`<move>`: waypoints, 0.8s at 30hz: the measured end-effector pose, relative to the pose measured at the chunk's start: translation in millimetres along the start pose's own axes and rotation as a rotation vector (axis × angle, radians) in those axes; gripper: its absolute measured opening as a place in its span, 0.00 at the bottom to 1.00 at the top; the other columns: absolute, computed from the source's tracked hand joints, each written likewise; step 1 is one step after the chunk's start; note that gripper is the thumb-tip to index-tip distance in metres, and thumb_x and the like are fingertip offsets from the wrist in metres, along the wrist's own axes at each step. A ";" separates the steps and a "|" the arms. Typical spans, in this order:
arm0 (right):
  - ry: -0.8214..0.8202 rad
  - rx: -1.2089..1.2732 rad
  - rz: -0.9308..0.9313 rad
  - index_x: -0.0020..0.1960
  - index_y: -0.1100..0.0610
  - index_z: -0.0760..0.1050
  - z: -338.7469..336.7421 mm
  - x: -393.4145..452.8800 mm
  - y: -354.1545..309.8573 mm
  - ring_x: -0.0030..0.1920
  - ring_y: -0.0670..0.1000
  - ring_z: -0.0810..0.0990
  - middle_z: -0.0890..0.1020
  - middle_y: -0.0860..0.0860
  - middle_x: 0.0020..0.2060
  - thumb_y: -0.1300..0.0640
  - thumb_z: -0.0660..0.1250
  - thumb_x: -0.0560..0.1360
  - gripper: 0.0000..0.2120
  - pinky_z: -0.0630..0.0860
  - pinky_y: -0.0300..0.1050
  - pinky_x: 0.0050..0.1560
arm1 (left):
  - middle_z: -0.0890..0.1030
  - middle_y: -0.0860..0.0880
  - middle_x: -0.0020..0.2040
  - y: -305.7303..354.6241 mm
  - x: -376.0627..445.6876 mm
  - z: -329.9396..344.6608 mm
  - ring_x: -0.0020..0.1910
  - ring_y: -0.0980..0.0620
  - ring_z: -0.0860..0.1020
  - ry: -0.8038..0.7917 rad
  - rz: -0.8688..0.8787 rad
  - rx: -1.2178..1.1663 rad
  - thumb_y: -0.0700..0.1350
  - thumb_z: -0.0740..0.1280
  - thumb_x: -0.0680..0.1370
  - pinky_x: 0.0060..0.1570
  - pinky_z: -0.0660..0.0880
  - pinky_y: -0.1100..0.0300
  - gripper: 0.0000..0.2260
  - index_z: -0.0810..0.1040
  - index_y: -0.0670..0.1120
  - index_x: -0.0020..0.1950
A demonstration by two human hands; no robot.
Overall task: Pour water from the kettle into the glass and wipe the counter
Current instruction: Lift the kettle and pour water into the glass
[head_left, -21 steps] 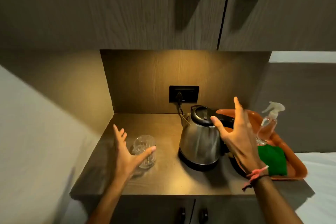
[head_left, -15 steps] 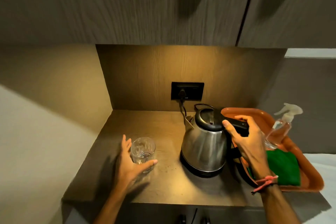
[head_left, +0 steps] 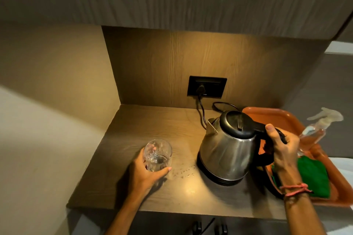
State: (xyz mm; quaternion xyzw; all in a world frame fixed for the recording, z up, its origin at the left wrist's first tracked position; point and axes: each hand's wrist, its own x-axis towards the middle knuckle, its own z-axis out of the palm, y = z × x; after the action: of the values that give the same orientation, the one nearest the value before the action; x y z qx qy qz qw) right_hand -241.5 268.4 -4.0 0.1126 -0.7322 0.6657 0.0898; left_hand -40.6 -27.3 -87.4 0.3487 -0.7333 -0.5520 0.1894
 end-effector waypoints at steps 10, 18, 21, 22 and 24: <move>-0.117 -0.216 -0.145 0.46 0.56 0.88 36.9 4.8 -59.3 0.36 0.58 0.86 0.86 0.57 0.33 0.27 0.77 0.64 0.32 0.84 0.66 0.33 | 0.83 0.46 0.65 5.6 2.5 -7.3 0.65 0.49 0.80 -0.032 0.107 0.057 0.46 0.87 0.57 0.66 0.78 0.49 0.46 0.74 0.44 0.73; -0.249 -0.347 -0.239 0.36 0.60 0.82 74.4 -8.2 -116.3 0.33 0.55 0.82 0.83 0.66 0.33 0.24 0.77 0.60 0.37 0.84 0.64 0.30 | 0.84 0.50 0.64 -0.2 7.9 -9.0 0.61 0.60 0.78 -0.095 0.166 0.078 0.49 0.87 0.58 0.49 0.67 0.86 0.44 0.75 0.46 0.72; -0.302 -0.369 -0.293 0.34 0.58 0.81 83.8 -14.5 -129.7 0.29 0.49 0.78 0.81 0.55 0.28 0.25 0.77 0.62 0.34 0.79 0.47 0.28 | 0.84 0.52 0.63 -4.4 11.9 -11.3 0.59 0.62 0.77 -0.113 0.196 0.104 0.52 0.86 0.58 0.49 0.65 0.87 0.44 0.75 0.48 0.71; -0.329 -0.370 -0.305 0.34 0.57 0.81 85.7 -16.4 -133.9 0.28 0.48 0.78 0.81 0.52 0.26 0.26 0.77 0.63 0.32 0.78 0.44 0.27 | 0.84 0.53 0.63 -6.3 13.2 -11.8 0.58 0.63 0.77 -0.117 0.207 0.114 0.54 0.86 0.58 0.49 0.65 0.87 0.44 0.75 0.49 0.71; -0.348 -0.401 -0.343 0.33 0.57 0.79 92.0 -17.3 -135.8 0.28 0.55 0.80 0.80 0.54 0.26 0.30 0.79 0.64 0.29 0.78 0.48 0.27 | 0.84 0.55 0.62 -10.5 16.2 -13.3 0.58 0.64 0.79 -0.138 0.216 0.123 0.57 0.85 0.58 0.50 0.66 0.86 0.43 0.75 0.51 0.70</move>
State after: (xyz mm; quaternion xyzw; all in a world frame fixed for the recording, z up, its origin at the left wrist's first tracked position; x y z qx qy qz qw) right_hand -184.6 165.7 111.8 0.3266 -0.8236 0.4541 0.0943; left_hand -39.7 -49.5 -94.7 0.2400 -0.8104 -0.5050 0.1752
